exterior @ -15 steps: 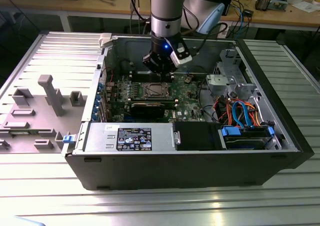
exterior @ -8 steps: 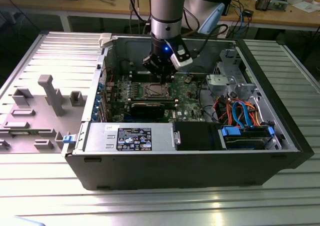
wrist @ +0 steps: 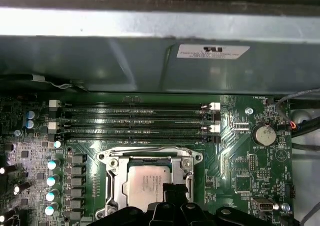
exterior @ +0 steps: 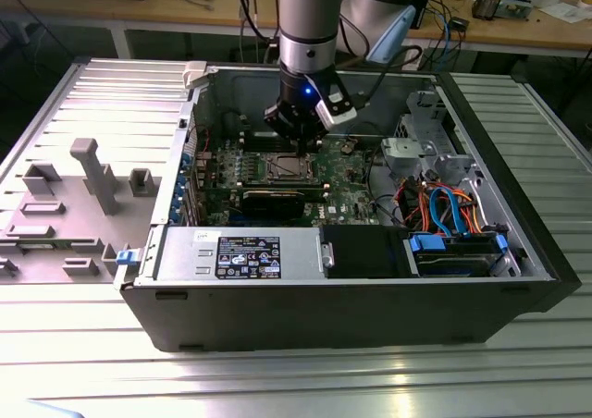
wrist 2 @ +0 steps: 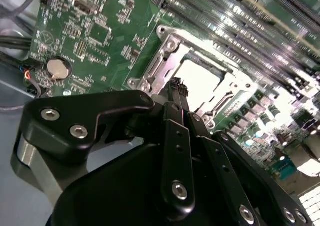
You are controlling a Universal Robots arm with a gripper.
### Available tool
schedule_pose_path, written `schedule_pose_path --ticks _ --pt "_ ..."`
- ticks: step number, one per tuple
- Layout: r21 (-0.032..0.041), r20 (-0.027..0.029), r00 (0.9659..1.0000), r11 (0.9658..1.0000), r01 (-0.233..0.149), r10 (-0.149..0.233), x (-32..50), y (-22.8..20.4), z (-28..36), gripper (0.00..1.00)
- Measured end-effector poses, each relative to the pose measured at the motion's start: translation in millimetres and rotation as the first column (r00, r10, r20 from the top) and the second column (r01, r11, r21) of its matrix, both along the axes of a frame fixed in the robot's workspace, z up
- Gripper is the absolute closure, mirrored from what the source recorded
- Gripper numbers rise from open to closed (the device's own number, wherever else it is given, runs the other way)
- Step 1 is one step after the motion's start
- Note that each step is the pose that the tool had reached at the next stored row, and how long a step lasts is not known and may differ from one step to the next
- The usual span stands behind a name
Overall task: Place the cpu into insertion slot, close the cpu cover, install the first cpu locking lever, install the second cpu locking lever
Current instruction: 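Install the second cpu locking lever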
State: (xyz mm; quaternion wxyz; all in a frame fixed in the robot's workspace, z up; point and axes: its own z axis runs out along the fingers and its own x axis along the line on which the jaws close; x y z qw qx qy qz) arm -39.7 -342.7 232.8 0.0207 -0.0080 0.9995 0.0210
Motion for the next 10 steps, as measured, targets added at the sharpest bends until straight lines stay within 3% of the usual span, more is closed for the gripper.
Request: schedule_pose_path --ticks 4,10 --pt "0.0001 0.0001 1.0 1.0 0.0 0.0 0.0 -9.8 -0.1 0.89" --pt "-0.0001 0.0001 1.0 1.0 0.0 0.0 0.0 -10.8 -0.1 0.89"
